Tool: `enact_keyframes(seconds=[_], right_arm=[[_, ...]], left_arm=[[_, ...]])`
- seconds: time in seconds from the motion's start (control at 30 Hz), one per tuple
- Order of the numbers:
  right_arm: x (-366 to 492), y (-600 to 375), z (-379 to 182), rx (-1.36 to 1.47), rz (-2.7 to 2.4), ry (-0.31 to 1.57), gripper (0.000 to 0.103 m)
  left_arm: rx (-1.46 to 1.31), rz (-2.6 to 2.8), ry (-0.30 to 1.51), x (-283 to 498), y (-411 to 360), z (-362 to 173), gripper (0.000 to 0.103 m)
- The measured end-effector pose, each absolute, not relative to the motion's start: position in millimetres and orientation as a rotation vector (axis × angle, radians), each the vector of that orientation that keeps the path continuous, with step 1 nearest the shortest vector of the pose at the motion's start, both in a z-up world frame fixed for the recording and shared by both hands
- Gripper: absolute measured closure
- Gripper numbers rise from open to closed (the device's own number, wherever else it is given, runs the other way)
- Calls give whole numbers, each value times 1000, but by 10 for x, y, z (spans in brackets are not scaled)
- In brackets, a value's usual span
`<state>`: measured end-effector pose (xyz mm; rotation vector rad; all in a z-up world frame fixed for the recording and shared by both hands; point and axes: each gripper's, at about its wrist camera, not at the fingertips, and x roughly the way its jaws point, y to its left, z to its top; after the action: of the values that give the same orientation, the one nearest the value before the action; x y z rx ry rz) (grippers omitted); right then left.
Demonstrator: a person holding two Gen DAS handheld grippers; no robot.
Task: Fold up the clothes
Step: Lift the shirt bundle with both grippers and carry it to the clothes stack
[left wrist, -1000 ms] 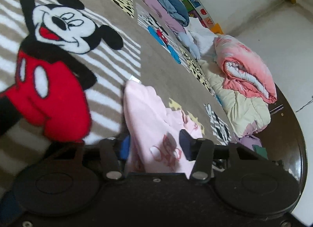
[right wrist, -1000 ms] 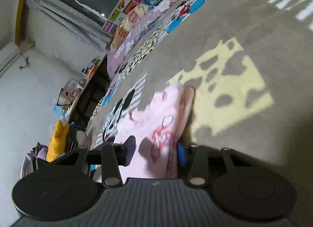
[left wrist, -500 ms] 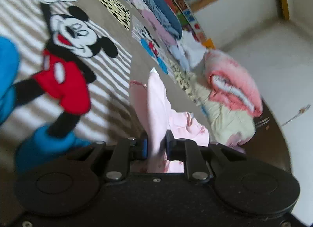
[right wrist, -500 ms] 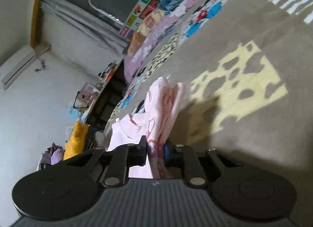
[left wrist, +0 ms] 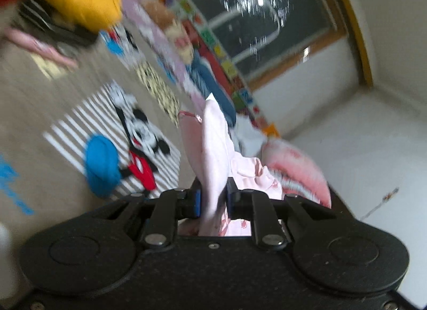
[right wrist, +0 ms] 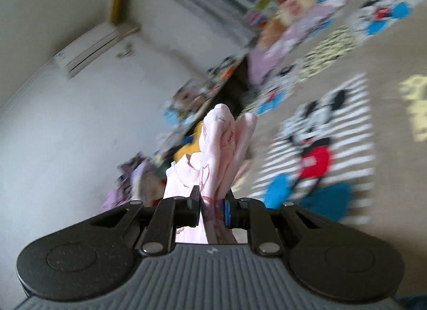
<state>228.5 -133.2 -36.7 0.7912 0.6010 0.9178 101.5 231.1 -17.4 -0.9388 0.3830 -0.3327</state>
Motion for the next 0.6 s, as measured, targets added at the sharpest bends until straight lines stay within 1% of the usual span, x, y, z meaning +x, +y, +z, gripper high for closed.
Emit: enact_keyframes(seconds=[0.17, 0.33, 0.6], right_arm=[[2101, -612, -30, 764, 1044, 632, 85], [2115, 182, 284, 740, 1151, 674, 85], [2357, 1431, 609, 762, 1278, 757, 85]], left_arm=[[-983, -239, 284, 525, 2943, 50, 88], [-1018, -143, 204, 202, 3559, 239, 88], [-1104, -34, 93, 212, 4530, 547, 88]])
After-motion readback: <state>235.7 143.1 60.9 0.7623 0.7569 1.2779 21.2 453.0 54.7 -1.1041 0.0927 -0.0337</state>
